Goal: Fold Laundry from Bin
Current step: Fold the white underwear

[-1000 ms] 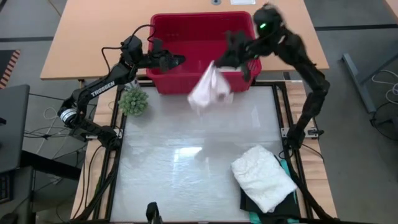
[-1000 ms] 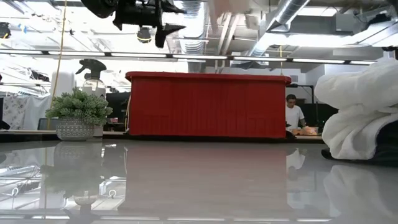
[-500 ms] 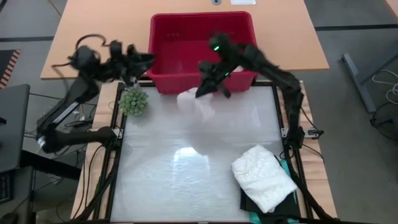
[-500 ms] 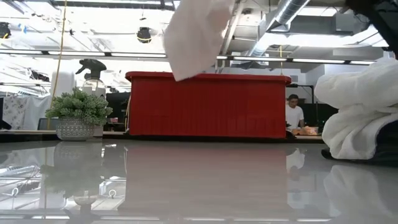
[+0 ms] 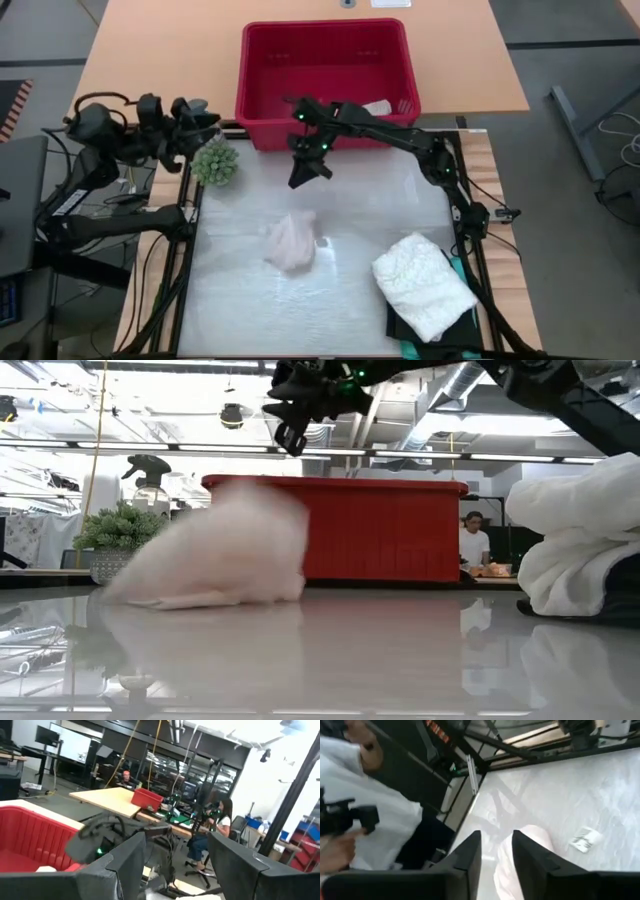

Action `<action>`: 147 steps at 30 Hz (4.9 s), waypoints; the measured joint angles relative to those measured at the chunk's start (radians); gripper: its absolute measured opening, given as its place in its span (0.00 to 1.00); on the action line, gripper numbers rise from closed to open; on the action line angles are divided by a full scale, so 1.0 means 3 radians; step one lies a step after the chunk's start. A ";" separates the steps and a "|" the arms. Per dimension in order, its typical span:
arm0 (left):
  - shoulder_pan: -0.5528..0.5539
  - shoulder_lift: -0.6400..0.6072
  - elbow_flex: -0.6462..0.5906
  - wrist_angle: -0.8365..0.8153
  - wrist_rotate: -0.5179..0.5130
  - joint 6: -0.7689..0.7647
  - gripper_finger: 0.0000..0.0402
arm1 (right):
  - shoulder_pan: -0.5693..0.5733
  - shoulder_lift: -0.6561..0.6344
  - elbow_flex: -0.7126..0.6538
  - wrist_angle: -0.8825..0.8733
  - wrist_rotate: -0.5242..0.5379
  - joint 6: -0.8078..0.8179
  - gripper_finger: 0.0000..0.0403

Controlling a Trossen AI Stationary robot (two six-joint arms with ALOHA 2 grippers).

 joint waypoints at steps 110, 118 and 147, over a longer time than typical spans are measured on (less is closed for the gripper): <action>-0.1115 0.0323 -0.1498 -0.1424 -0.0839 0.0244 0.51 | 0.0714 -0.0491 -0.2700 0.2675 0.2487 0.0974 0.65; -0.1115 0.0323 -0.1498 -0.1423 -0.0848 0.0250 0.51 | 0.0675 -0.0394 -0.2705 0.2258 0.2493 0.0719 0.64; -0.1116 0.0333 -0.1498 -0.1109 -0.1127 0.0210 0.51 | 0.0683 -0.0689 -0.2005 0.1606 0.3157 0.0391 0.04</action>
